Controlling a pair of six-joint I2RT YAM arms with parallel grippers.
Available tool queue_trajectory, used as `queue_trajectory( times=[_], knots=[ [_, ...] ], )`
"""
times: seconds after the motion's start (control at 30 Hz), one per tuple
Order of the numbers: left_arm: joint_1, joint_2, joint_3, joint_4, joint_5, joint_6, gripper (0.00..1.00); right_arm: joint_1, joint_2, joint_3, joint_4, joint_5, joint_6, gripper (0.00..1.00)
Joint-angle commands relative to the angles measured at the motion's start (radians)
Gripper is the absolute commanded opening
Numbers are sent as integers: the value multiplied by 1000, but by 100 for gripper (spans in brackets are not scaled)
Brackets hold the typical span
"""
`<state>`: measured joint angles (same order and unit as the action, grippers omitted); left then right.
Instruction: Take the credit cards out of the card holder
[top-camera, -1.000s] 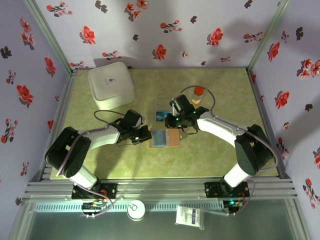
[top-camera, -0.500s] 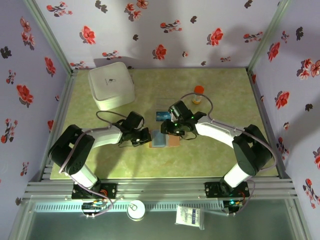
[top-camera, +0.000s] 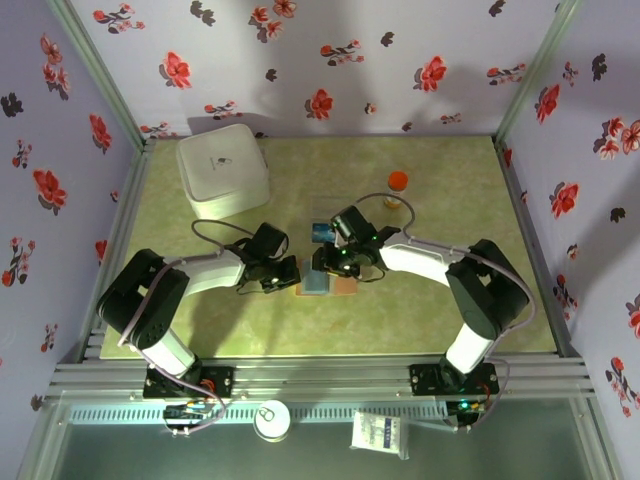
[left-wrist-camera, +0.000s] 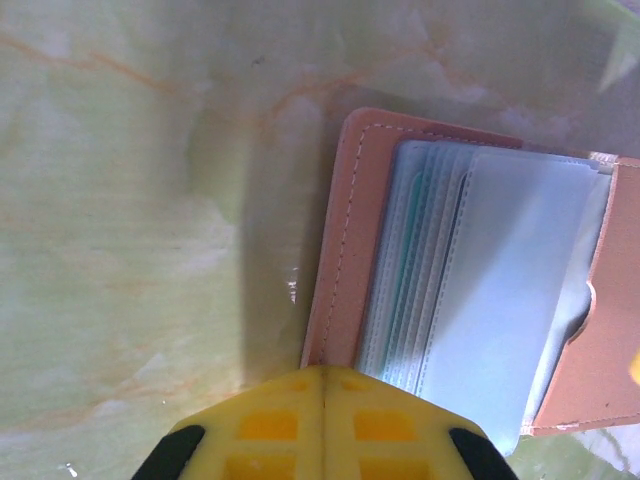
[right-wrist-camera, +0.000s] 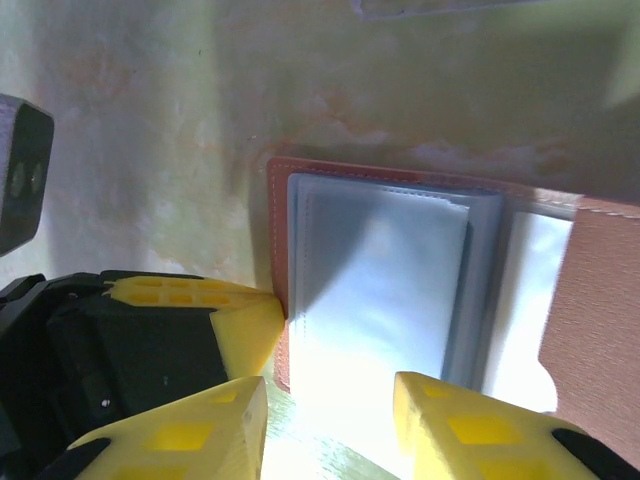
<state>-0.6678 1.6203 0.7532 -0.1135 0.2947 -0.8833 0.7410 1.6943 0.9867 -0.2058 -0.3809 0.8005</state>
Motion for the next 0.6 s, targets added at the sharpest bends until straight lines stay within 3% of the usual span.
queue_trajectory(
  times=[0.0, 0.57],
  knots=[
    [7, 4, 18, -41, -22, 26, 0, 9, 28, 9, 72, -47, 53, 36],
    [11, -1, 17, -46, -18, 29, 0, 11, 75, -9, 47, -53, 51, 33]
  ],
)
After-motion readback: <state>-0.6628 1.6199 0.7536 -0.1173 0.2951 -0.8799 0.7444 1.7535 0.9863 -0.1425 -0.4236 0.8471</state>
